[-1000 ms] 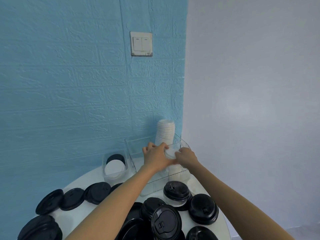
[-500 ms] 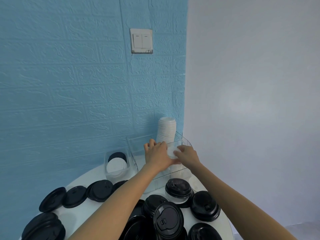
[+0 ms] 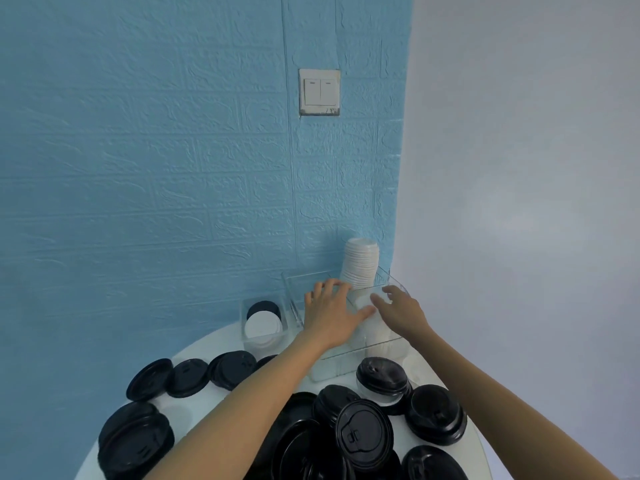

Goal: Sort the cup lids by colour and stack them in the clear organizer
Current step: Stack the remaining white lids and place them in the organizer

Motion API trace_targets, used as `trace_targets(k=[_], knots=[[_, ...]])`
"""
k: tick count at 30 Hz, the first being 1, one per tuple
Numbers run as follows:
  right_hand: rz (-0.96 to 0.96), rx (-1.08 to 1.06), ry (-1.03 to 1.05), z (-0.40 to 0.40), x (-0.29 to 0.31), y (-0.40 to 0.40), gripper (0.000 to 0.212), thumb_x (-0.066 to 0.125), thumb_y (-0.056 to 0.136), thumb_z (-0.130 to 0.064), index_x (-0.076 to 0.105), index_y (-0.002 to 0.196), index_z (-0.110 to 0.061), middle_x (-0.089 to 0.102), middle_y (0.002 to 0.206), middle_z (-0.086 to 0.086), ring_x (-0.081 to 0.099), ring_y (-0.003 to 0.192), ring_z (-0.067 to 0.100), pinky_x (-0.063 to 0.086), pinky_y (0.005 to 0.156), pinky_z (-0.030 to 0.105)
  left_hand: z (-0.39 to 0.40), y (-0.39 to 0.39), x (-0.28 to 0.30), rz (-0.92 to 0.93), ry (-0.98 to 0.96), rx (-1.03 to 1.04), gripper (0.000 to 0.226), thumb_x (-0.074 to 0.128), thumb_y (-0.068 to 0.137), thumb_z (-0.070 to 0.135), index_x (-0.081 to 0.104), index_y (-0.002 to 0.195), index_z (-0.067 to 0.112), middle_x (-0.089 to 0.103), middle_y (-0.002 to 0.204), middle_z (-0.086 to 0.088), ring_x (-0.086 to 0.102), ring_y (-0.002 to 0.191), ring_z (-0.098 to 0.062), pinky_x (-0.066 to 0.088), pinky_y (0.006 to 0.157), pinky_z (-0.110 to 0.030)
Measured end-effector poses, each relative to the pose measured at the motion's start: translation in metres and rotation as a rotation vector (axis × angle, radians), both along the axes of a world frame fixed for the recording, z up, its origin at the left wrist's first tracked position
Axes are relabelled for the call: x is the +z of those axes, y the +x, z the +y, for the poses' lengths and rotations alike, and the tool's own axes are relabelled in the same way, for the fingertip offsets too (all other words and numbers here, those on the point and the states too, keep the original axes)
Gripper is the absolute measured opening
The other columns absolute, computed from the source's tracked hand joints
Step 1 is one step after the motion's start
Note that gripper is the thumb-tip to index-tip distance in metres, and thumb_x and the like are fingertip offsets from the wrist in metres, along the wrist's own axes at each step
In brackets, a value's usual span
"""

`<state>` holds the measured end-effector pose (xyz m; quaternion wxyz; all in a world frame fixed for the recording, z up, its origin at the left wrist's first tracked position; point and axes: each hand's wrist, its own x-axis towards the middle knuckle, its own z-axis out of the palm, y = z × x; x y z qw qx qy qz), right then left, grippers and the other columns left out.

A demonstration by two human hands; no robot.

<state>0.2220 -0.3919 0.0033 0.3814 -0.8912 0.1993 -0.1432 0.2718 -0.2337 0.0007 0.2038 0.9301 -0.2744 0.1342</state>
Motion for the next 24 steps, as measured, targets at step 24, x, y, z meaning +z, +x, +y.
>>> trace_targets(k=[24], knots=[[-0.131,0.507,-0.277,0.151,0.016,0.045,0.035,0.058,0.099,-0.042,0.062,0.129,-0.023,0.059,0.130,0.000,0.058,0.119,0.019,0.045,0.100,0.034,0.140,0.080,-0.029,0.304,0.096,0.124,0.052,0.060,0.088,0.053,0.055,0.135,0.030,0.053,0.141,0.000,0.046,0.135,-0.025,0.043,0.101,-0.036]])
